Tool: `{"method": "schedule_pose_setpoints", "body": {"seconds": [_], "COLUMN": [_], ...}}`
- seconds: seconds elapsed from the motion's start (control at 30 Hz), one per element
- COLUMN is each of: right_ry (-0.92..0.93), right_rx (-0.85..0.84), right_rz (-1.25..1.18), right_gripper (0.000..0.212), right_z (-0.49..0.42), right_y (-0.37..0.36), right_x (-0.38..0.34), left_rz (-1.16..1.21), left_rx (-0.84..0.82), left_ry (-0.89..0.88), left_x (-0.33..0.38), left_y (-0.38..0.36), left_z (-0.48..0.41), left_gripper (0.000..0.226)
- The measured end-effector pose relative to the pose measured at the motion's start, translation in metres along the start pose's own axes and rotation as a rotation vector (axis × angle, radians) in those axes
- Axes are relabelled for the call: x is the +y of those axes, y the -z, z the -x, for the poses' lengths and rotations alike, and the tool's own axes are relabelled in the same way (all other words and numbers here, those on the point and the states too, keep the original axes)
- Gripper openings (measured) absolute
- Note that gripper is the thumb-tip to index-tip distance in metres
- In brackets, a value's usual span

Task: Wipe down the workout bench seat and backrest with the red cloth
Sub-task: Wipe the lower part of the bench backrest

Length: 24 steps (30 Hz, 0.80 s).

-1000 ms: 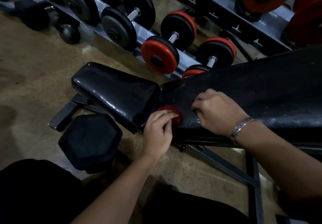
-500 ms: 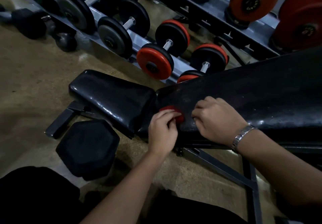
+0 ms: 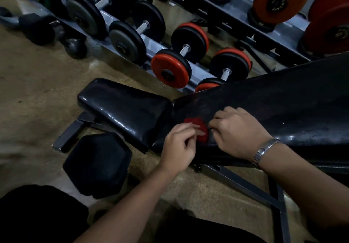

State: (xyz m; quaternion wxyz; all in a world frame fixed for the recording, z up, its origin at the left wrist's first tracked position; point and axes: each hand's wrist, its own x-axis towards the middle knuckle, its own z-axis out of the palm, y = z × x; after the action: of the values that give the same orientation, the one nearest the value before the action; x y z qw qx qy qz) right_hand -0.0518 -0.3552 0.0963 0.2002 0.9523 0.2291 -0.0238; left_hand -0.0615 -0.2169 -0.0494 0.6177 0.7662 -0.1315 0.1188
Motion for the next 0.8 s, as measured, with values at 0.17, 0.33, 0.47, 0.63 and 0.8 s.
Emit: {"method": "schedule_pose_setpoints", "body": {"seconds": [0.17,0.33,0.47,0.63,0.8], "right_ry": [0.009,0.006,0.024,0.027,0.034], "right_rx": [-0.002,0.014,0.020,0.023,0.086], "right_rz": [-0.003,0.013,0.009,-0.011,-0.024], "right_gripper": [0.027,0.024,0.024,0.028,0.009], "right_z": [0.001,0.002,0.004,0.003,-0.003], "right_y": [-0.001,-0.006,-0.005,-0.005,-0.004], "right_x": [0.003,0.002,0.003,0.004,0.004], "left_rz": [-0.021,0.042,0.073,0.082,0.092], "left_rx": [-0.022,0.030,0.029,0.043,0.019], "left_ry": [0.020,0.078,-0.009,0.112,-0.011], "left_x": [-0.029,-0.015,-0.016,-0.035,-0.026], "left_y": [0.018,-0.010,-0.007,-0.008,-0.015], "left_z": [-0.009,-0.043,-0.028,-0.068,-0.059], "left_gripper": [0.032,0.034,0.029,0.026,0.025]}}
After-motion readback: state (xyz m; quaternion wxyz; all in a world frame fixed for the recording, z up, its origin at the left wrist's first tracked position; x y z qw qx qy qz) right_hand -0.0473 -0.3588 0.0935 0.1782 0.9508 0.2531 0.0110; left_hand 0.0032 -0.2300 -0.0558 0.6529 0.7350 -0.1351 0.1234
